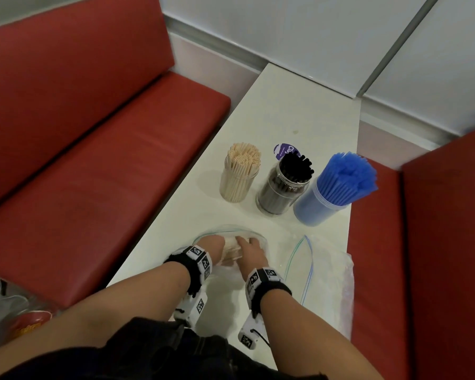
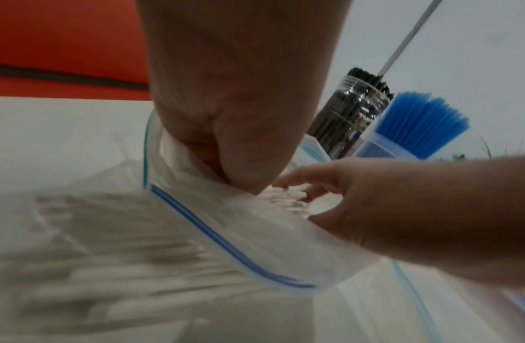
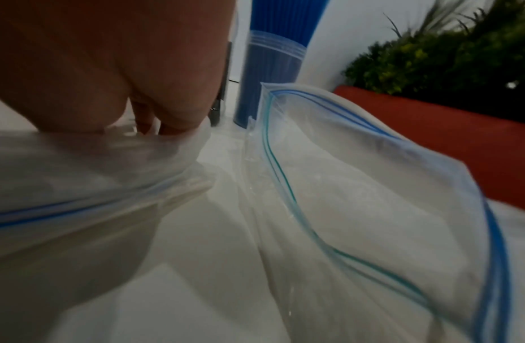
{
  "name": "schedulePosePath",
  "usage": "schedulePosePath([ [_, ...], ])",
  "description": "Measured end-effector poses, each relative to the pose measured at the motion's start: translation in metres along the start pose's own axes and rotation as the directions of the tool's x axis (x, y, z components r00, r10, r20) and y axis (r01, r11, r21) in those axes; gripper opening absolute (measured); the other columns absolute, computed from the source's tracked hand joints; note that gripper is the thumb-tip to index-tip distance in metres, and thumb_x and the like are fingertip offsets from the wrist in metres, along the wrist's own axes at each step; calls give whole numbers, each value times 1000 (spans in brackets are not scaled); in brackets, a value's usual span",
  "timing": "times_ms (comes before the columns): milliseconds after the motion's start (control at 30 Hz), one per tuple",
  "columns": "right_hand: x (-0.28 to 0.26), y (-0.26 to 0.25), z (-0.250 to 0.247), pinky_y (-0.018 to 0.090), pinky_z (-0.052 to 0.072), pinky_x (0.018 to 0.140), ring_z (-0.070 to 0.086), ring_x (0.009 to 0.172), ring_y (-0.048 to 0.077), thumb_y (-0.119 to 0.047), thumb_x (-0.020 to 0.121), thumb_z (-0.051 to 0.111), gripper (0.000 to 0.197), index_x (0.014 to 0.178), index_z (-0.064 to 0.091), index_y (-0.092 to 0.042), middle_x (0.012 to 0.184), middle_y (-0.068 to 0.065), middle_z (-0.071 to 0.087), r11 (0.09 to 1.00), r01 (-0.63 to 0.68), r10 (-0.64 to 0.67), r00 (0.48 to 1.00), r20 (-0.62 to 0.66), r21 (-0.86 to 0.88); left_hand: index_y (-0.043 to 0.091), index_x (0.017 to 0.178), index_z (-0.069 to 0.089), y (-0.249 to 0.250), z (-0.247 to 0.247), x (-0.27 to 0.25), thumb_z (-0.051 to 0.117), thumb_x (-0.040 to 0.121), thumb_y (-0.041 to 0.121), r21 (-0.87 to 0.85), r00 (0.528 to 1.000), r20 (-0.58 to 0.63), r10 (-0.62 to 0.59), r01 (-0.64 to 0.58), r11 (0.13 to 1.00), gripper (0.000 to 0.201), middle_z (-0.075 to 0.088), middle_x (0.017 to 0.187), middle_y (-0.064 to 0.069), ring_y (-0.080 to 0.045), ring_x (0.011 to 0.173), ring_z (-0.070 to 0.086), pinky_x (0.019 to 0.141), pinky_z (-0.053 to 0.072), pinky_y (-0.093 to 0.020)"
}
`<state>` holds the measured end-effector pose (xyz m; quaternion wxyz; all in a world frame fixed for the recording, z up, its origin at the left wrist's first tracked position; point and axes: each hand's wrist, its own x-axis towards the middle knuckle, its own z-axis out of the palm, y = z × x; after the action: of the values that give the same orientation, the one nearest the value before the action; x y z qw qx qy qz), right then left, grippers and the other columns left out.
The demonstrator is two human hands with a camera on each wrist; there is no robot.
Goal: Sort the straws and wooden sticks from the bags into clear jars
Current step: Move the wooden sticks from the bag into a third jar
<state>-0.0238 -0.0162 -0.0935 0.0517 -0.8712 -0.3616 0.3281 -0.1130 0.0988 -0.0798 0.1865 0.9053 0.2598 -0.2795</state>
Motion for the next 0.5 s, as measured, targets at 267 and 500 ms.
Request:
schedulePosePath([
  [267, -13, 5, -11, 34, 50, 95, 61, 115, 31, 9, 84, 58, 61, 141, 48, -9, 123, 13, 63, 785, -25, 123, 986, -116, 619, 1, 114, 64, -12, -21, -8, 60, 96, 22, -187, 993, 18, 116, -110, 976, 28, 64, 118, -17, -30, 112, 58, 92, 41, -32],
  [500, -22, 7, -34, 32, 55, 74, 65, 88, 30, 6, 87, 65, 27, 114, 65, -2, 104, 22, 68, 85, -44, -19, 999, 45, 995, 15, 106, 58, -11, -27, -9, 45, 101, 23, -546, 956, -92, 279, -283, 789, 16, 64, 88, -7, -22, 85, 59, 88, 48, -38],
])
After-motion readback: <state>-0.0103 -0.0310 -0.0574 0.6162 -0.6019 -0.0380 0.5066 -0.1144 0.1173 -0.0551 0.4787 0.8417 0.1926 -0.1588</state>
